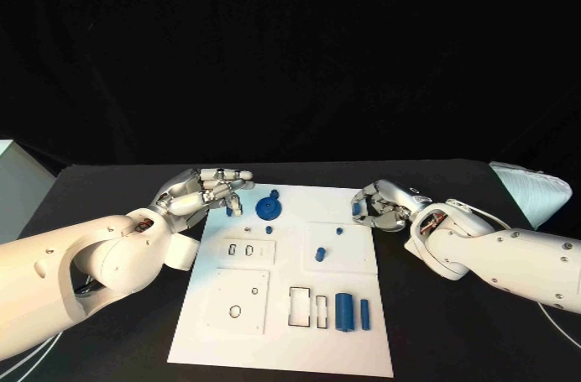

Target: Assemble the parts on the task board

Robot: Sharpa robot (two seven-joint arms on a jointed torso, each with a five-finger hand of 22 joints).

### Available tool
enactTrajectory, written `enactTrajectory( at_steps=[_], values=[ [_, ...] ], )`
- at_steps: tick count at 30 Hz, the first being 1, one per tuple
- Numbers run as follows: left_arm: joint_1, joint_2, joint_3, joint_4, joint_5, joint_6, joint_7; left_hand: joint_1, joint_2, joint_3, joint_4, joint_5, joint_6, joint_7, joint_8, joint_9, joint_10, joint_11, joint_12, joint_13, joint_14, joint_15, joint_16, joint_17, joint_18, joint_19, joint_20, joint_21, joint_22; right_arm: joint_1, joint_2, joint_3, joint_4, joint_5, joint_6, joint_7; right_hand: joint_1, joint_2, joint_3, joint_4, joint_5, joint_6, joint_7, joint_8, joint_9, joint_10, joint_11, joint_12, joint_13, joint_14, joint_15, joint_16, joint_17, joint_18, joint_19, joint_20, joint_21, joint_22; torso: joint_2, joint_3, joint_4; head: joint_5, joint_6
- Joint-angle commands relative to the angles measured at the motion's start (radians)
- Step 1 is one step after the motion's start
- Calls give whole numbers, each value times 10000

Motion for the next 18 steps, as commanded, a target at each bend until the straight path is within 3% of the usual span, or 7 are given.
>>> enactTrajectory(
  at_steps=[1,11,18],
  values=[
    [4,13,6,12,-27,181,60,-67,24,37,-2,-31,-70,88,-54,13,-78,16,13,17,-63,-19,48,-17,69,-44,6,39,14,-12,15,0,-18,-5,94,-1,44,22,95,15,49,138,-15,92,20,157,-82,55,1661,919,-109,19,2152,-145,1047,-61,46,2634,0,-2,-2,9,-13],
    [4,10,6,14,-28,186,51,-67,24,37,-2,-31,-70,88,-54,13,-78,16,13,17,-63,-19,48,-17,69,-44,6,39,14,-16,54,0,-18,-4,-95,6,57,123,295,7,69,306,-95,234,53,204,-155,94,1703,922,-177,20,2158,-145,1047,-125,46,2634,4,7,-7,12,-23],
    [4,3,6,15,-28,187,44,-67,24,37,-2,-31,-70,88,-54,13,-78,16,13,17,-63,-19,48,-17,69,-44,6,39,14,-17,53,1,37,-133,-586,-184,189,478,777,-176,-17,654,-289,610,183,295,-327,166,1780,928,-334,24,2173,-145,1047,-266,46,2634,5,6,-6,24,-37]
  ],
)
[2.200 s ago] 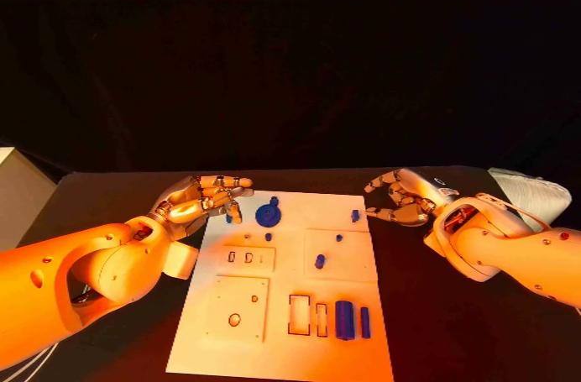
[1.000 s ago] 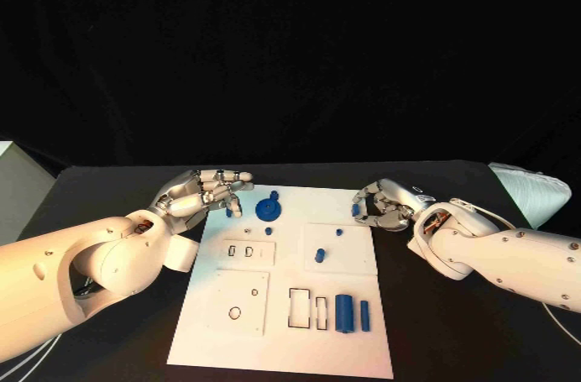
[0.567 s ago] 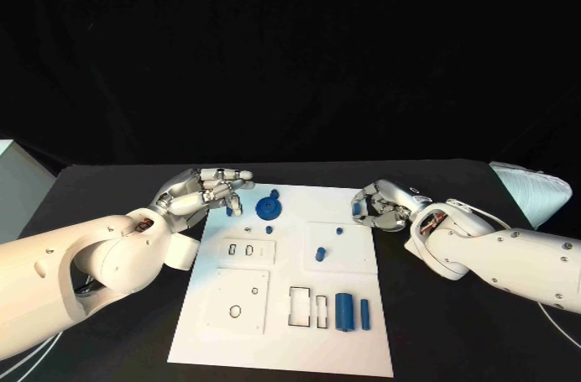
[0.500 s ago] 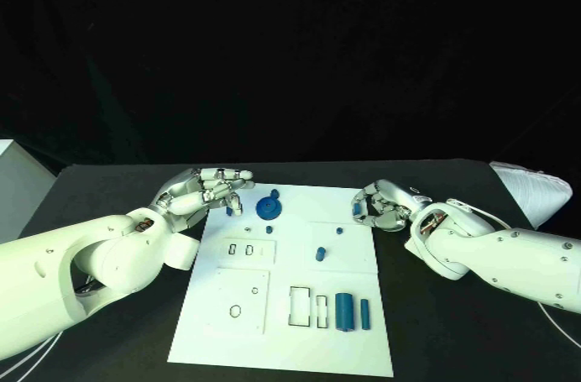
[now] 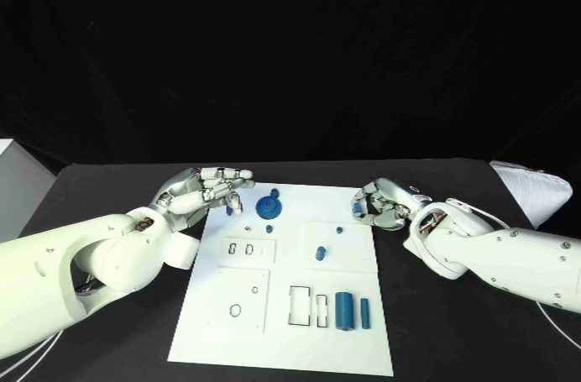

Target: Assemble the parts on the task board

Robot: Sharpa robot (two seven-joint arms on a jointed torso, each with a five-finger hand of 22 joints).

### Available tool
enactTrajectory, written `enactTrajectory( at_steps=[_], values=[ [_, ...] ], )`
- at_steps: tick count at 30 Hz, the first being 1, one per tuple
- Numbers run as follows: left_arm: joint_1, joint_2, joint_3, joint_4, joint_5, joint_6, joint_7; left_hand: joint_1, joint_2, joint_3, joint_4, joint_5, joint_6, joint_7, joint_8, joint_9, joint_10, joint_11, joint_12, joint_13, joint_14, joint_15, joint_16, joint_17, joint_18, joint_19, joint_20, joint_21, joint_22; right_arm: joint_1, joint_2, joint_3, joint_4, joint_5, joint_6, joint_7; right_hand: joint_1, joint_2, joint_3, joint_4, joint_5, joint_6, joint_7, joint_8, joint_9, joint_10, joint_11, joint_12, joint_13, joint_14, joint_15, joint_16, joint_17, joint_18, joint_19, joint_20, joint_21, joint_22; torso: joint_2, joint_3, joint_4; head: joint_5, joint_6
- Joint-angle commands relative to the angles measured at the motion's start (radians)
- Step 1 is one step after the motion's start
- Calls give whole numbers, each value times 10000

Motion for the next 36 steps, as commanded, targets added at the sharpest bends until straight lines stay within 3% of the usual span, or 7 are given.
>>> enactTrajectory(
  at_steps=[1,9,20,23,27,29,36],
  values=[
    [4,9,6,17,-27,178,48,-67,24,37,-2,-31,-70,88,-54,14,-78,16,13,17,-63,-19,48,-17,70,-44,6,44,16,-9,-4,0,59,-181,-502,-174,106,329,407,-148,-765,125,-88,252,139,297,-138,62,1791,903,-144,19,2167,-144,1061,-158,46,2629,3,-2,2,21,-9],
    [3,-3,6,-3,-27,181,44,-67,24,37,-2,-31,-70,88,-54,14,-78,16,13,17,-63,-19,48,-17,70,-44,6,44,16,-9,-97,5,358,-314,-852,-465,10,336,823,-388,-821,208,-187,582,283,342,-222,87,1829,905,-209,15,2168,-144,1061,-225,46,2629,-12,-1,-12,69,-23],
    [4,119,4,-214,-41,160,9,-67,24,37,-2,-31,-70,88,-54,14,-78,16,13,17,-63,-19,48,-17,70,-44,6,44,16,292,-123,41,1911,-733,-942,-1786,-135,218,931,-473,-879,155,-205,697,332,313,-244,39,1792,899,-227,2,2144,-144,1061,-248,46,2629,-131,-38,-75,282,-50],
    [4,231,3,-389,-55,170,6,-62,22,52,-26,-33,-77,88,-48,29,-85,17,24,21,-79,-17,66,-51,72,-99,12,112,44,364,345,41,2342,-874,-808,-2336,-201,196,968,-487,-937,143,-206,736,347,293,-246,9,1768,892,-229,-14,2114,-144,1061,-252,46,2629,-212,-59,-95,375,-98],
    [4,316,3,-572,-62,156,17,-62,22,52,-26,-33,-77,88,-48,29,-85,17,24,21,-79,-17,66,-51,72,-99,12,112,44,375,943,30,2516,-940,-617,-2712,-302,164,1019,-506,-1053,122,-215,792,367,296,-253,4,1768,887,-234,-24,2096,-144,1061,-258,46,2629,-287,-89,-84,493,-166],
    [4,347,3,-659,-63,142,22,-62,24,53,-27,-32,-77,88,-47,30,-84,17,25,22,-78,-17,68,-53,72,-101,13,117,46,369,1169,22,2529,-983,-550,-2823,-309,163,1024,-508,-1060,121,-216,797,369,297,-253,4,1769,887,-235,-24,2096,-144,1061,-259,46,2629,-308,-103,-80,538,-190],
    [5,394,3,-804,-66,127,19,-62,24,53,-27,-32,-77,88,-47,30,-84,17,25,22,-78,-17,68,-53,72,-101,13,117,46,251,2288,-14,2248,-1569,-147,-3320,-404,121,1058,-525,-1138,110,-226,851,387,306,-262,7,1775,885,-243,-31,2085,-144,1061,-266,46,2629,-428,-203,-49,662,-345]
  ],
)
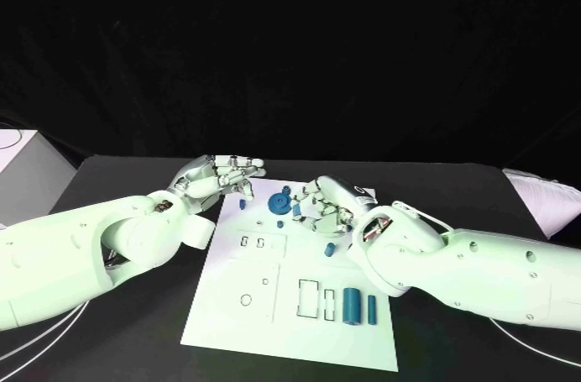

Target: Assemble the parts on the task board

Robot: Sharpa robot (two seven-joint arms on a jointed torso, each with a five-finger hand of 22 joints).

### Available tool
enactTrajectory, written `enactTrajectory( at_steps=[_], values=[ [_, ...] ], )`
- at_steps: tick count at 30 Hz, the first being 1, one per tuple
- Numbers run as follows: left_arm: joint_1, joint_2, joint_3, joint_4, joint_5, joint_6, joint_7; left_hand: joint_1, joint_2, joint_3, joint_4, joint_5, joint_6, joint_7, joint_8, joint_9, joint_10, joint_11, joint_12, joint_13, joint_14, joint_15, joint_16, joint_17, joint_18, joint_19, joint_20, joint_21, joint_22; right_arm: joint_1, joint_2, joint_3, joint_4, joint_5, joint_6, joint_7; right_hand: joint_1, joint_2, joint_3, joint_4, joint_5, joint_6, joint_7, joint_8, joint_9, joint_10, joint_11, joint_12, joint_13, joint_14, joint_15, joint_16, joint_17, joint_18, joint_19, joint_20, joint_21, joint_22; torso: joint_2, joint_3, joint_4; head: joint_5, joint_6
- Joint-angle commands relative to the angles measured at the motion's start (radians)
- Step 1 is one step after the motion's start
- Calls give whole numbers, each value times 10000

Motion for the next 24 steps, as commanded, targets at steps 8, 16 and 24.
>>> enactTrajectory(
  at_steps=[8,16,24],
  values=[
    [6,52,6,-27,-51,112,23,-62,24,54,-27,-32,-77,87,-47,10,-84,17,25,9,-79,-17,68,-10,73,-64,-24,40,12,-283,1154,-54,-646,-1427,706,-952,-316,-100,76,10,-77,57,-130,708,389,323,-79,-49,1770,899,-53,-40,2072,-145,1046,-80,46,2634,-119,-122,3,189,-184],
    [8,74,6,19,-54,125,3,-62,24,54,-27,-32,-77,87,-47,10,-84,17,25,9,-79,-17,68,-10,73,-64,-24,40,12,-524,1699,-104,-1073,-1871,832,-1260,-427,-171,75,25,-99,36,-132,740,394,329,-80,-47,1775,899,-54,-41,2071,-145,1046,-82,46,2634,-102,-117,63,204,-246],
    [8,73,6,45,-57,138,-15,-62,24,54,-27,-32,-77,87,-47,10,-84,17,25,9,-79,-17,68,-10,73,-64,-24,40,12,-817,2013,-130,-1247,-2228,833,-1439,-612,-292,52,65,-95,13,-133,791,400,346,-81,-34,1792,902,-56,-40,2075,-145,1046,-85,46,2634,-89,-96,58,260,-338]
  ],
)
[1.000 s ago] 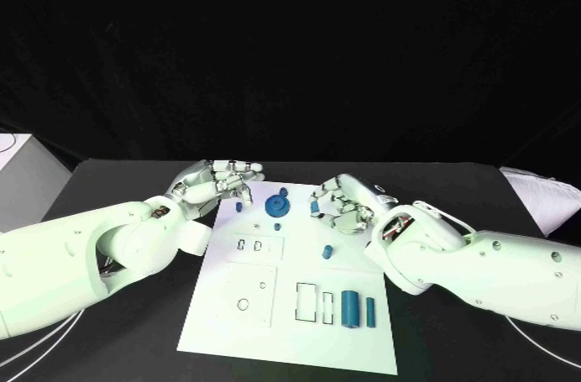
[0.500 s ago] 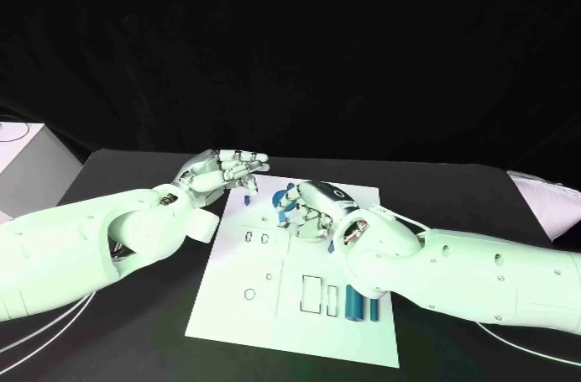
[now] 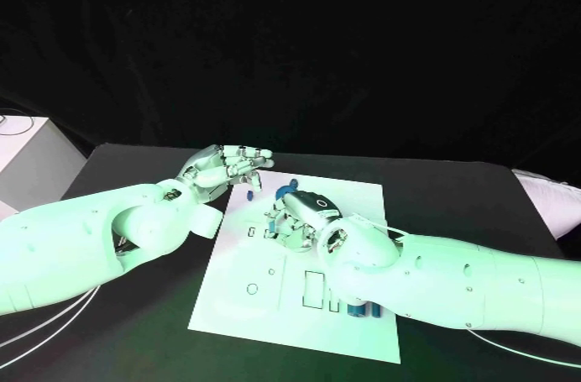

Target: Assemble the parts on the task board

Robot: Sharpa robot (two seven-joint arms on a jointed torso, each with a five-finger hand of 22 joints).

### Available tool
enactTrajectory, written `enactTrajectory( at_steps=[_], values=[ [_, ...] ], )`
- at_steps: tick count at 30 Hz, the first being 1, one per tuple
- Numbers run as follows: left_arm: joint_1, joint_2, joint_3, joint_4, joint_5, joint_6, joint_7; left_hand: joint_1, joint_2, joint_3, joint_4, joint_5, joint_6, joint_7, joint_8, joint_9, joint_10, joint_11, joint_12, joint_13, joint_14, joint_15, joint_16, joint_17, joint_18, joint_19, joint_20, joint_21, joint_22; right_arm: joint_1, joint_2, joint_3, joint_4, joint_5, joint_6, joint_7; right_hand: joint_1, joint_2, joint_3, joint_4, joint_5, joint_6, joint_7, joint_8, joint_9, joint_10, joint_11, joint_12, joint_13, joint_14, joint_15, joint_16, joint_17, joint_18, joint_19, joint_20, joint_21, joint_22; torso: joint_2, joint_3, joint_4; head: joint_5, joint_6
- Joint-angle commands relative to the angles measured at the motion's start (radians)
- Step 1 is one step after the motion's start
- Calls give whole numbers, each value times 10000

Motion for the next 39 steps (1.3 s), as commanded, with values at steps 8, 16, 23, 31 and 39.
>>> enactTrajectory(
  at_steps=[8,16,23,31,39],
  values=[
    [7,17,7,40,-43,157,8,-65,24,58,-34,-32,-75,88,-41,20,-79,16,32,14,-74,-19,84,-24,74,-75,-22,76,28,-211,117,-7,-96,-1005,152,-407,-393,-158,-78,128,267,2,-105,178,405,358,-87,-31,1807,903,-62,-43,2072,-145,1046,-93,46,2627,10,19,-21,64,-66],
    [7,19,7,41,-43,186,-11,-65,24,58,-34,-32,-75,88,-41,20,-79,16,32,14,-74,-19,84,-24,74,-75,-22,76,28,-280,96,-7,-127,-1214,174,-494,-432,-191,-103,138,274,-3,-105,192,407,365,-86,-24,1815,905,-62,-40,2077,-145,1046,-93,46,2627,13,28,-26,71,-84],
    [6,20,7,42,-43,207,-29,-65,24,58,-34,-32,-75,88,-41,20,-79,16,32,14,-74,-19,84,-24,74,-75,-22,76,28,-330,116,-8,-182,-1343,163,-536,-458,-242,-134,136,266,2,-111,214,411,356,-89,-37,1805,905,-63,-42,2075,-145,1046,-94,46,2627,20,30,-17,77,-100],
    [6,23,6,44,-46,236,-54,-65,24,58,-34,-32,-75,88,-41,20,-79,16,32,14,-74,-19,84,-24,74,-75,-22,76,28,-363,169,-8,-311,-1488,163,-624,-482,-272,-155,142,264,-10,-107,221,410,335,-88,-65,1782,898,-63,-55,2050,-145,1046,-95,46,2627,20,25,-18,81,-112],
    [6,27,6,40,-54,260,-77,-77,22,57,-30,-33,-77,88,-40,24,-82,17,33,14,-78,-17,90,-33,74,-84,-20,94,34,-401,235,-9,-394,-1555,151,-660,-598,-348,-234,199,267,-59,-91,236,402,306,-75,-105,1752,896,-57,-60,2041,-145,1046,-93,46,2627,22,28,-20,90,-132]
  ],
)
